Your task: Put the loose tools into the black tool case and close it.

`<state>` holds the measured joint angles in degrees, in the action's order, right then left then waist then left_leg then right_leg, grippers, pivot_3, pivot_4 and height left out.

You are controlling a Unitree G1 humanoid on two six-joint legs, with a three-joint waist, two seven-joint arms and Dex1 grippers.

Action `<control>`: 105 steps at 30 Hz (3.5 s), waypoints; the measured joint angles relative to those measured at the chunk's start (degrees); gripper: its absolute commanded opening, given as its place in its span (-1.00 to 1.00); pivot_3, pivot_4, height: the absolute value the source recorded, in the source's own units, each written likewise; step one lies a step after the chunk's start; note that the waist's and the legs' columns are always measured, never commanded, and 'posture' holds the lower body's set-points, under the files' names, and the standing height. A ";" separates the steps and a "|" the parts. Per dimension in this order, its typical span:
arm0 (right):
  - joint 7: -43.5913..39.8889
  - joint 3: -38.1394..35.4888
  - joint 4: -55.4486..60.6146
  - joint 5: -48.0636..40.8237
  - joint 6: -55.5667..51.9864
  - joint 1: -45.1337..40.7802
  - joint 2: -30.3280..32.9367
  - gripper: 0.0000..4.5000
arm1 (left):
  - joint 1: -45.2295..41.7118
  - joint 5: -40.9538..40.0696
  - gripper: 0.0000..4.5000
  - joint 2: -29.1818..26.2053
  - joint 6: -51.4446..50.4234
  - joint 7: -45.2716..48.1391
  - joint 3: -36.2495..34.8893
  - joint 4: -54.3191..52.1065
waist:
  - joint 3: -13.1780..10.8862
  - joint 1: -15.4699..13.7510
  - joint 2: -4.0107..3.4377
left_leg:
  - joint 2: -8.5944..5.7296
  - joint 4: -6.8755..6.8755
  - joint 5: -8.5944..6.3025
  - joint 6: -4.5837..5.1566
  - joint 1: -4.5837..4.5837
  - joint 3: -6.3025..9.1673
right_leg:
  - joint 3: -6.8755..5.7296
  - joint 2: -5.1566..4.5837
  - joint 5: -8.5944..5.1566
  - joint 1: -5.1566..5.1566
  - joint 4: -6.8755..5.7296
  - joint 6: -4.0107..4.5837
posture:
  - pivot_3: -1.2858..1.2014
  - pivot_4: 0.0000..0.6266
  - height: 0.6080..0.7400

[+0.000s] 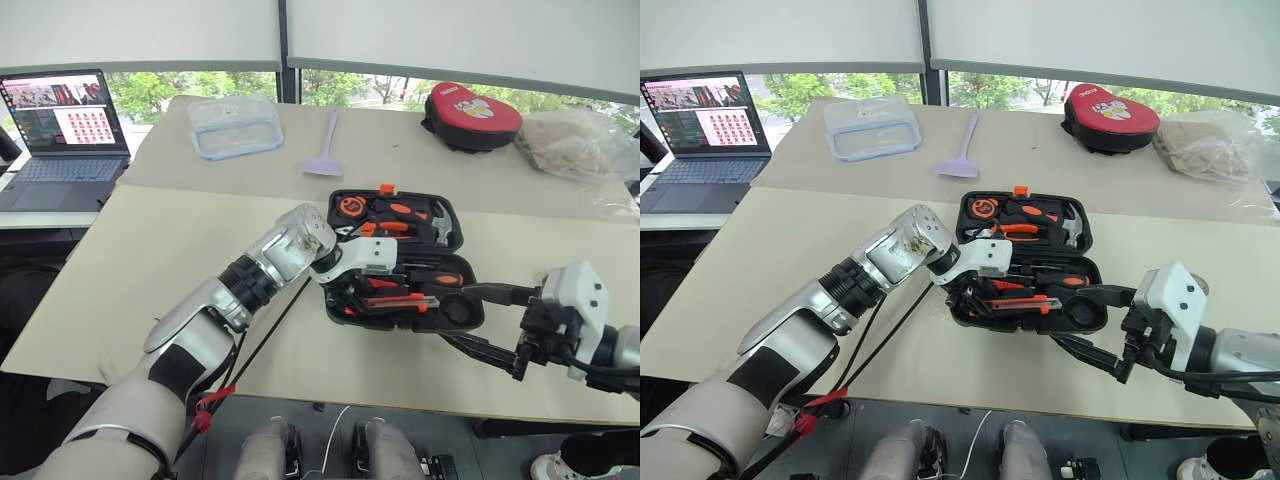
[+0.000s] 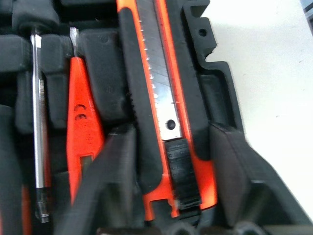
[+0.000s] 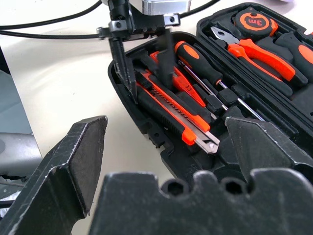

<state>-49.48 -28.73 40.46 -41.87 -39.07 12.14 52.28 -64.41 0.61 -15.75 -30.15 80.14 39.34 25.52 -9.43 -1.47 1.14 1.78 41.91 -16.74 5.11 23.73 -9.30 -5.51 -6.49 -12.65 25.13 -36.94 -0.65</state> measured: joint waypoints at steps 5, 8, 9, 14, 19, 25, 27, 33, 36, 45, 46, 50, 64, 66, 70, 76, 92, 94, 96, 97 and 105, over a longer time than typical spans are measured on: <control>0.01 0.53 -0.09 0.01 0.00 -0.14 -0.05 1.00 | -0.02 -1.93 0.97 -1.57 -1.02 3.43 -3.05 -2.52 | 0.00 0.03 0.00 | 0.01 0.00 0.00 0.00 0.02 0.01 | -0.01 0.00 0.00 0.02 0.00 0.00 | 0.03 -0.52 0.87; 0.00 1.01 -0.50 0.06 0.00 -0.45 -0.05 1.00 | -0.20 -3.12 0.62 -1.99 -1.35 4.48 -5.38 -3.67 | 0.00 -0.04 0.00 | 0.00 0.01 0.00 0.00 0.02 0.01 | -0.02 -0.01 0.00 0.00 0.00 0.00 | 0.03 -0.52 0.87; 0.00 1.08 -0.59 0.08 0.00 -0.52 -0.05 1.00 | -0.20 -3.13 0.46 -1.89 -1.39 4.35 -5.85 -3.64 | 0.00 -0.05 0.00 | -0.01 0.01 0.00 0.01 0.02 0.01 | -0.01 -0.01 0.00 0.00 0.00 0.00 | 0.03 -0.52 0.87; 0.00 1.18 -0.68 0.08 0.00 -0.73 -0.05 1.00 | -0.19 -3.13 -0.38 0.44 -1.87 3.14 -6.91 -2.75 | 0.00 -0.10 0.00 | -0.02 0.01 0.00 0.01 0.03 0.00 | -0.01 0.00 0.00 0.00 0.00 -0.01 | 0.03 -0.52 0.87; -0.03 1.16 -0.70 0.07 0.00 -0.71 -0.05 1.00 | -0.19 -3.19 -0.95 3.24 -2.47 1.80 -7.01 -1.71 | 0.00 -0.05 0.00 | -0.02 0.01 0.00 0.01 0.02 0.00 | -0.01 0.00 0.00 0.00 0.00 -0.01 | 0.03 -0.52 0.87; -0.02 1.11 -0.63 0.05 0.00 -0.32 -0.05 1.00 | -0.10 -2.17 -0.95 4.41 -0.44 0.67 -6.39 0.14 | 0.00 0.02 0.00 | -0.02 0.01 0.00 0.01 0.02 0.00 | -0.01 0.00 0.00 0.01 0.00 -0.01 | 0.03 -0.52 0.87; -0.02 1.02 -0.55 0.05 0.00 -0.09 -0.05 1.00 | 0.40 -0.98 -0.95 4.16 0.23 0.96 -4.86 -0.02 | 0.00 0.01 0.00 | -0.02 0.01 0.00 0.01 0.02 0.00 | -0.01 0.00 0.00 0.00 0.00 0.00 | 0.03 -0.52 0.87; 0.01 0.95 -0.51 0.04 0.00 0.35 -0.05 1.00 | 2.19 2.35 -0.95 3.52 5.36 0.73 -1.97 -0.10 | 0.00 -0.06 0.00 | -0.02 0.01 0.00 0.01 0.01 0.01 | -0.01 -0.02 0.01 -0.02 0.00 0.00 | 0.03 -0.52 0.87; 0.04 0.95 -0.51 0.04 0.00 0.35 -0.06 1.00 | 2.75 3.01 -0.95 3.52 7.10 0.51 -1.89 -0.15 | 0.02 -0.07 0.01 | -0.01 0.02 -0.01 0.02 -0.01 0.02 | -0.01 -0.02 0.01 -0.04 0.00 0.00 | 0.03 -0.52 0.87; 0.07 0.95 -0.49 0.04 0.00 0.39 -0.08 1.00 | 3.09 0.52 -0.95 5.26 3.50 1.01 -6.40 2.07 | 0.03 -0.06 0.02 | -0.01 0.03 -0.03 0.06 0.03 0.02 | -0.02 -0.03 0.01 0.00 -0.01 0.00 | 0.03 -0.52 0.87; 0.07 0.95 -0.50 0.05 0.00 0.40 -0.08 1.00 | 2.63 -0.40 -0.95 5.47 3.21 1.23 -7.27 2.27 | 0.03 -0.05 0.02 | -0.01 0.03 -0.03 0.06 0.03 0.02 | -0.01 -0.03 0.01 0.00 -0.01 0.00 | 0.03 -0.52 0.87; 0.05 0.95 -0.51 0.06 0.00 0.41 -0.08 1.00 | -1.33 -1.71 -0.95 7.26 2.60 -0.04 -10.93 4.49 | 0.03 -0.13 0.02 | -0.03 0.04 -0.03 0.07 0.03 0.02 | -0.02 -0.03 0.01 -0.03 0.02 -0.01 | 0.03 -0.52 0.87; 1.24 0.72 0.33 -0.07 -0.14 1.46 -1.15 1.00 | 1.35 6.55 -0.95 12.72 16.87 -7.21 -4.58 12.46 | 0.07 -0.49 0.05 | -0.03 0.06 -0.06 0.12 -0.04 0.04 | -0.02 -0.07 0.03 -0.12 0.06 -0.01 | 0.03 -0.52 0.87; 1.40 0.41 0.90 -0.49 -0.33 2.57 -1.33 1.00 | 1.55 7.03 -0.95 12.75 18.77 -7.62 -4.42 12.83 | 0.10 -0.61 0.08 | -0.01 0.07 -0.09 0.17 -0.08 0.04 | -0.02 -0.08 0.05 -0.16 0.08 -0.01 | 0.03 -0.52 0.87; 2.01 -0.44 1.70 -1.64 -0.36 3.68 -1.55 1.00 | 2.77 7.36 -0.95 12.54 19.94 -7.99 -4.61 12.33 | 0.14 -0.59 0.08 | 0.02 0.07 -0.14 0.25 -0.17 0.04 | 0.00 -0.09 0.08 -0.23 0.13 -0.03 | 0.03 -0.52 0.87; 2.46 -1.74 1.37 -1.85 -0.36 4.06 -1.56 1.00 | 5.45 4.59 -0.84 8.00 16.28 -5.50 -7.97 6.47 | 0.14 0.11 0.07 | 0.05 0.06 -0.11 0.19 -0.10 0.02 | 0.05 -0.06 0.08 -0.10 0.04 -0.02 | 0.03 -0.52 0.87; -9.09 -6.05 -32.77 11.73 6.28 1.91 10.82 1.00 | 19.90 -28.42 0.99 -23.96 -11.54 7.12 -36.65 -28.38 | 0.14 1.08 -0.01 | 0.05 -0.10 -0.04 0.04 -0.84 -0.02 | 0.04 -0.04 -0.10 -0.80 0.13 -0.22 | 0.03 -0.52 0.87; -10.08 -1.53 -38.18 14.45 9.10 -3.24 12.02 1.00 | 23.45 -30.41 0.99 -26.35 -13.69 6.47 -37.58 -32.33 | 0.12 1.10 -0.02 | 0.05 -0.12 -0.05 0.03 -0.87 -0.02 | 0.06 -0.05 -0.08 -0.77 0.14 -0.15 | 0.03 -0.52 0.87; -9.96 3.95 -44.41 17.91 12.34 -9.65 12.06 1.00 | 26.84 -32.39 0.99 -28.47 -15.27 5.45 -38.77 -36.56 | 0.11 1.30 -0.02 | 0.05 -0.11 -0.04 0.02 -0.86 -0.04 | 0.07 -0.06 -0.05 -0.76 0.14 -0.08 | 0.03 -0.52 0.87; -9.70 6.26 -47.21 19.56 13.85 -12.45 12.05 1.00 | 28.15 -32.98 0.99 -29.21 -15.81 4.96 -39.20 -38.50 | 0.09 1.39 -0.06 | 0.03 -0.12 -0.04 0.02 -0.84 -0.04 | 0.08 -0.09 -0.05 -0.76 0.14 -0.08 | 0.03 -0.52 0.87; -9.03 20.32 -70.69 31.32 24.25 -32.54 9.31 1.00 | 32.87 -38.64 0.99 -31.37 -17.76 -1.50 -41.43 -47.66 | 0.04 1.32 -0.23 | 0.04 -0.13 0.00 -0.05 -0.86 -0.09 | 0.03 -0.07 -0.08 -0.79 0.10 -0.07 | 0.03 -0.52 0.87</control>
<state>-58.51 -8.41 -30.23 -10.55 -14.81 -20.40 61.59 -31.53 -38.03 -47.13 -47.91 78.64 -2.09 -22.15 -9.39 -0.15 0.91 1.82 41.78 -16.74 5.06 22.87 -9.39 -5.48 -6.56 -12.73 24.35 -36.84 -0.72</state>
